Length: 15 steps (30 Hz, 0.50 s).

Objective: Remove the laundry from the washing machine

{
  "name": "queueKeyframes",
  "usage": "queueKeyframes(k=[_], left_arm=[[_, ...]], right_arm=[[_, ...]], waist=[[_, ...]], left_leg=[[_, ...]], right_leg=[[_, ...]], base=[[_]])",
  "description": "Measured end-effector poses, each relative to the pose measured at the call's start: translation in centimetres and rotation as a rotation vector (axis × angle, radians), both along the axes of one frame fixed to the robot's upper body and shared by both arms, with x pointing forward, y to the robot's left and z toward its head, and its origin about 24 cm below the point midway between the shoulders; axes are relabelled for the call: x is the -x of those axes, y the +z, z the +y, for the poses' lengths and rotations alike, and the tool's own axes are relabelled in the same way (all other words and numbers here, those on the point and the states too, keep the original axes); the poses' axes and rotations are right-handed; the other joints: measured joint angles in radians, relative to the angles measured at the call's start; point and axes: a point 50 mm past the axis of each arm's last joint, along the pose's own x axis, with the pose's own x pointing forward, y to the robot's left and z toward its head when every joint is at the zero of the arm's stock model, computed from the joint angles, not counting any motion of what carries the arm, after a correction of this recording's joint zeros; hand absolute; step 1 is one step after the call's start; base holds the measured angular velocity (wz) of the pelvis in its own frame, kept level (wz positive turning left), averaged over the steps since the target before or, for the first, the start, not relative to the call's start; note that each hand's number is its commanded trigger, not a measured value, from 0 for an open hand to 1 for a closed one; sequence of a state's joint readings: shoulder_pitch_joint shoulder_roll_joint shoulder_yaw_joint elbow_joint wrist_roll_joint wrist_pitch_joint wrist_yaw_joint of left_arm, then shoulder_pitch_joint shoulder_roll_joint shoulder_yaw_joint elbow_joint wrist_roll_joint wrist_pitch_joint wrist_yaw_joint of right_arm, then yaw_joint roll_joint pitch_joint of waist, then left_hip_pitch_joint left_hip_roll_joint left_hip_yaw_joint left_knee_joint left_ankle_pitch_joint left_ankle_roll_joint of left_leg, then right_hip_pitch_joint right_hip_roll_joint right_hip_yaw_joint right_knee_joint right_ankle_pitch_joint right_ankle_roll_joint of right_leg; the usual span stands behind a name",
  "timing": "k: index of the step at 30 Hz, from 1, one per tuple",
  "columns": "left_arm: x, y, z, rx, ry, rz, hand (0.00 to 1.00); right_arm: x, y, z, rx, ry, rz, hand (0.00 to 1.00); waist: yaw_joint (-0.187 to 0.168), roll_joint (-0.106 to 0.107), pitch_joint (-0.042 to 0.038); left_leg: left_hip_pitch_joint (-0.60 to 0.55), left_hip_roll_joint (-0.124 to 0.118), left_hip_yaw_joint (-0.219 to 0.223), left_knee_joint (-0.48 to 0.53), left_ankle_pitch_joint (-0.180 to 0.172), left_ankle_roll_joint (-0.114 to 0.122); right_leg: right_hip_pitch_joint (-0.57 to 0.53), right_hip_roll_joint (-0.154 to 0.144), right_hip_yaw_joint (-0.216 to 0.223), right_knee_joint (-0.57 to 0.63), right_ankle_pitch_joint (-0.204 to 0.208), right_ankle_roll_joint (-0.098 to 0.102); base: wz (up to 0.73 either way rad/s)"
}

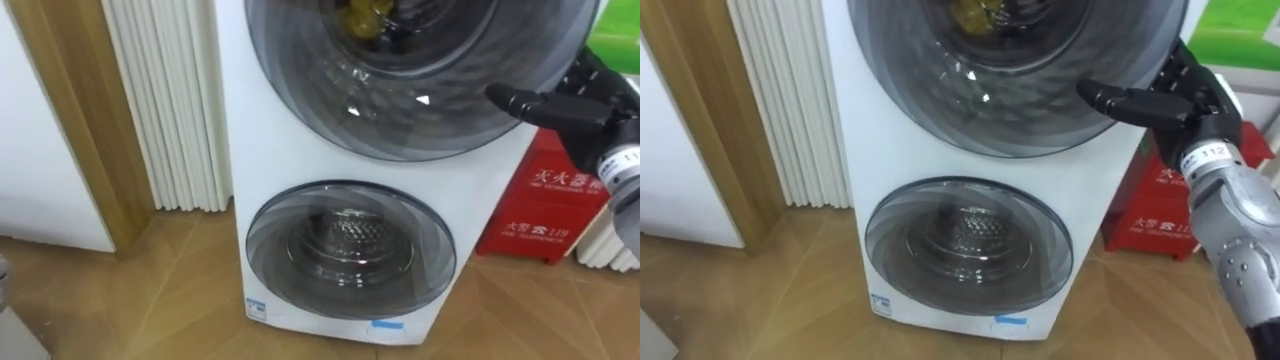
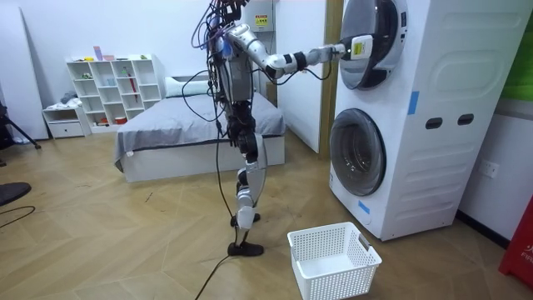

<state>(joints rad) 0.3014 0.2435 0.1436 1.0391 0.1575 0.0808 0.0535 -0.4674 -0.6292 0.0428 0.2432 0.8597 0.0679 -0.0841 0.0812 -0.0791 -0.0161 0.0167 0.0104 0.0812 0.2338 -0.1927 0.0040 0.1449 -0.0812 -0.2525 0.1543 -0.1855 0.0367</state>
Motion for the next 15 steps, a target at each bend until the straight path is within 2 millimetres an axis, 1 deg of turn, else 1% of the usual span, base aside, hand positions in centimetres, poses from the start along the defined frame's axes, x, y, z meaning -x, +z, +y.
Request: queueKeyframes(k=[3, 6, 10, 13, 15], left_arm=[[-0.1, 0.0, 0.0, -0.001, 0.002, -0.008, 0.00], [-0.1, 0.0, 0.0, -0.001, 0.005, -0.011, 0.00], [0.0, 0.0, -0.1, 0.004, 0.019, -0.008, 0.00], [0.1, -0.1, -0.3, 0.009, 0.020, -0.006, 0.00], [0.2, -0.3, -0.7, 0.021, 0.027, -0.002, 0.00]], right_arm=[[1.0, 0.5, 0.2, 0.001, 0.015, -0.039, 0.00], [1.8, 0.5, 0.4, 0.003, 0.029, -0.053, 0.00], [1.9, 0.6, 0.7, 0.014, 0.057, -0.065, 0.00], [3.1, 0.4, 1.1, 0.047, 0.072, -0.080, 0.00], [3.9, 0.4, 1.8, 0.026, 0.116, -0.108, 0.00]], waist=[[-0.002, -0.002, 0.0010], [-0.003, -0.006, 0.0031], [-0.005, -0.007, 0.0042], [-0.005, -0.009, 0.0078], [-0.020, -0.007, 0.0103]], left_leg=[[0.011, 0.000, 0.001, -0.006, 0.000, 0.000], [0.015, 0.000, 0.004, -0.009, 0.000, 0.000], [0.021, 0.002, 0.015, -0.010, 0.000, 0.000], [0.017, 0.002, 0.018, -0.010, 0.000, 0.000], [0.011, 0.003, 0.021, -0.007, -0.002, 0.000]], right_leg=[[0.000, 0.000, 0.003, 0.000, 0.000, 0.000], [0.000, 0.000, 0.006, -0.001, 0.000, 0.000], [0.000, 0.000, 0.015, 0.000, 0.000, 0.000], [-0.001, 0.000, 0.025, 0.003, 0.000, 0.000], [-0.007, 0.001, 0.030, 0.005, 0.000, 0.000]], base=[[-0.06], [-0.02], [-0.08], [-0.02], [-0.04]])
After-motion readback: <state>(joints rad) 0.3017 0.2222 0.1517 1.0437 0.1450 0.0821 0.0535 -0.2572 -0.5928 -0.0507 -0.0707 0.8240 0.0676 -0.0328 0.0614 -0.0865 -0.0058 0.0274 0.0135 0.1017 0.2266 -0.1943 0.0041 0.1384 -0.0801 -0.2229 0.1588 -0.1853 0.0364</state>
